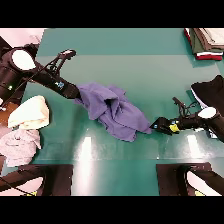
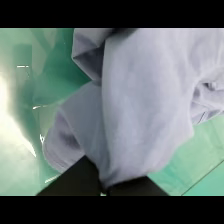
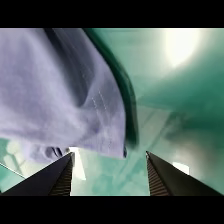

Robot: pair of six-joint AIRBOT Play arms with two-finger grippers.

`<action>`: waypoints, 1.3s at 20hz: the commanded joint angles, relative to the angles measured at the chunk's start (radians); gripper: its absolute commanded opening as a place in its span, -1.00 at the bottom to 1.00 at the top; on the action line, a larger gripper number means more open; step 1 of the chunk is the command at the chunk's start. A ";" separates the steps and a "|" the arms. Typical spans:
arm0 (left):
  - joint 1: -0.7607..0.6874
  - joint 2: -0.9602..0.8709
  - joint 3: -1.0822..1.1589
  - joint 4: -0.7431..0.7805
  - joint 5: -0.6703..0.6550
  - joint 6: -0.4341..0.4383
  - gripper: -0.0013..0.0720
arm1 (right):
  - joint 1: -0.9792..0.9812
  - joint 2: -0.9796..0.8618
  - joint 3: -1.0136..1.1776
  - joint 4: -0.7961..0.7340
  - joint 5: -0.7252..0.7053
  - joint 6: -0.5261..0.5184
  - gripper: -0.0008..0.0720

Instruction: Fold the shirts.

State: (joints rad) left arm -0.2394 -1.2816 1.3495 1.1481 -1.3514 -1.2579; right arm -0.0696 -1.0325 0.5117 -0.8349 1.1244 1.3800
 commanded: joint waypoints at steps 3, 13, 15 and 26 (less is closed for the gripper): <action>0.001 0.001 0.001 0.000 -0.034 0.000 -0.90 | 0.061 -0.076 -0.019 0.033 -0.075 -0.002 0.32; 0.001 0.020 0.130 0.109 -0.085 -0.014 -0.90 | 0.039 0.080 0.161 0.029 -0.114 -0.020 -0.94; 0.001 0.041 0.287 0.201 -0.104 -0.026 -0.90 | -0.036 0.160 0.334 0.029 -0.097 -0.020 -0.94; 0.001 0.296 0.798 0.350 0.016 -0.026 -0.90 | -0.429 0.190 1.324 0.030 0.125 -0.003 -0.94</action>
State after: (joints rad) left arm -0.2386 -1.0748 2.1052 1.4788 -1.3979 -1.2827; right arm -0.4286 -0.8276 1.6238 -0.8032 1.1820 1.3609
